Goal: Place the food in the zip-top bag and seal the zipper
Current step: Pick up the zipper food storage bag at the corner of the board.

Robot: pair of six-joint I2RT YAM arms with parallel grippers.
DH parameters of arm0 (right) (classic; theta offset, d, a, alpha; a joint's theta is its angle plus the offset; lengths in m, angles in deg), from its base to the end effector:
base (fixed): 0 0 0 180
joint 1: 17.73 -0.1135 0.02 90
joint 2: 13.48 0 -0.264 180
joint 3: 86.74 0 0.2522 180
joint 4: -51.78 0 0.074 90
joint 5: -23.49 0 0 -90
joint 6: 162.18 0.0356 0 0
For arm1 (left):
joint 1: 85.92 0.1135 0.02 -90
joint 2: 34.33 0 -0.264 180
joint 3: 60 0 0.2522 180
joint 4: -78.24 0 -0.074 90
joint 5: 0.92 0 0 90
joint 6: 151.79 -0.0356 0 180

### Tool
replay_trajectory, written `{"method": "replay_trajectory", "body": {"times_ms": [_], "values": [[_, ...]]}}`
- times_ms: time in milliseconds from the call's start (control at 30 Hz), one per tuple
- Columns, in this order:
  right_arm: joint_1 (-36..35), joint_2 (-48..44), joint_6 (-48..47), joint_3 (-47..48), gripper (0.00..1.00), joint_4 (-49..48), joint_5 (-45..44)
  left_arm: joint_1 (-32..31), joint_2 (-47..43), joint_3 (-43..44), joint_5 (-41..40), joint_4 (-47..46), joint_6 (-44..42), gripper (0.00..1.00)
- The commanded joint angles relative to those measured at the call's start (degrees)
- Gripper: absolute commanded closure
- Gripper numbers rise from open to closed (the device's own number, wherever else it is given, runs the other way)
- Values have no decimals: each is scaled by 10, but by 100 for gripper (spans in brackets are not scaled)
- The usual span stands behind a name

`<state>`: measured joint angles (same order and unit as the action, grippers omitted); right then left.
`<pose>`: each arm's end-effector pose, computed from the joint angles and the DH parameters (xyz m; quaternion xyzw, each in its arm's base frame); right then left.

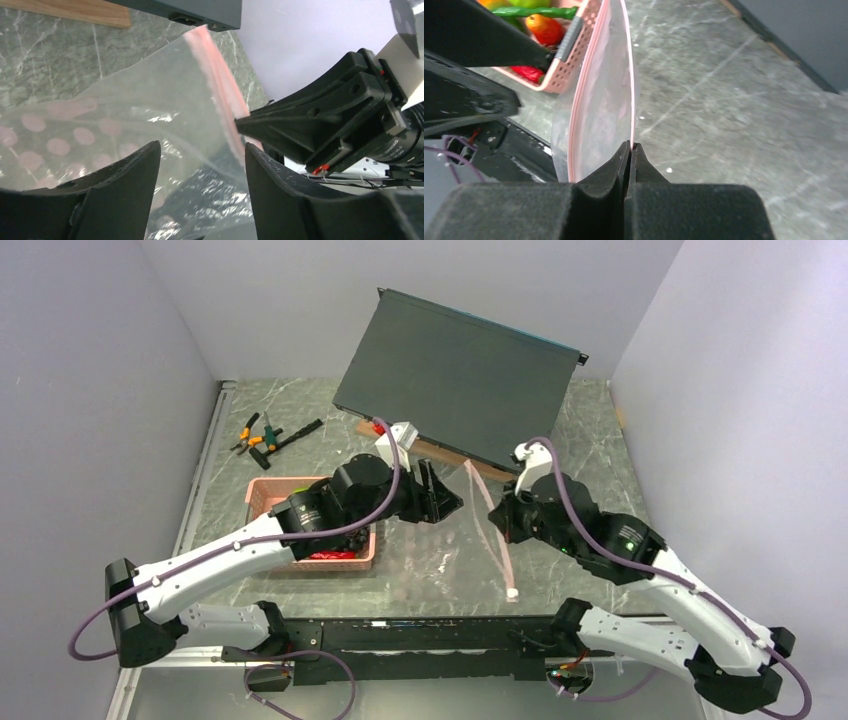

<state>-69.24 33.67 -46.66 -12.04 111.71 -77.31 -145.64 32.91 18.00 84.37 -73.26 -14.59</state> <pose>0.1024 0.1180 0.3653 -0.1520 0.8602 0.2342 0.4267 0.1386 -0.2316 0.3707 0.0639 0.8048 -0.4536 0.3774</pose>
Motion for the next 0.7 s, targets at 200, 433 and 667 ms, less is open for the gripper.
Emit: {"method": "replay_trajectory", "body": {"times_ms": [200,433,667], "values": [[-1,-74,-33,111,100,159,-105,4,-116,-24,-6,48,-60,18],[-1,-36,-71,88,100,44,108,4,-202,-85,-129,219,-18,17],[-2,49,25,-49,100,-175,217,5,-272,-183,-224,309,109,20]]}}
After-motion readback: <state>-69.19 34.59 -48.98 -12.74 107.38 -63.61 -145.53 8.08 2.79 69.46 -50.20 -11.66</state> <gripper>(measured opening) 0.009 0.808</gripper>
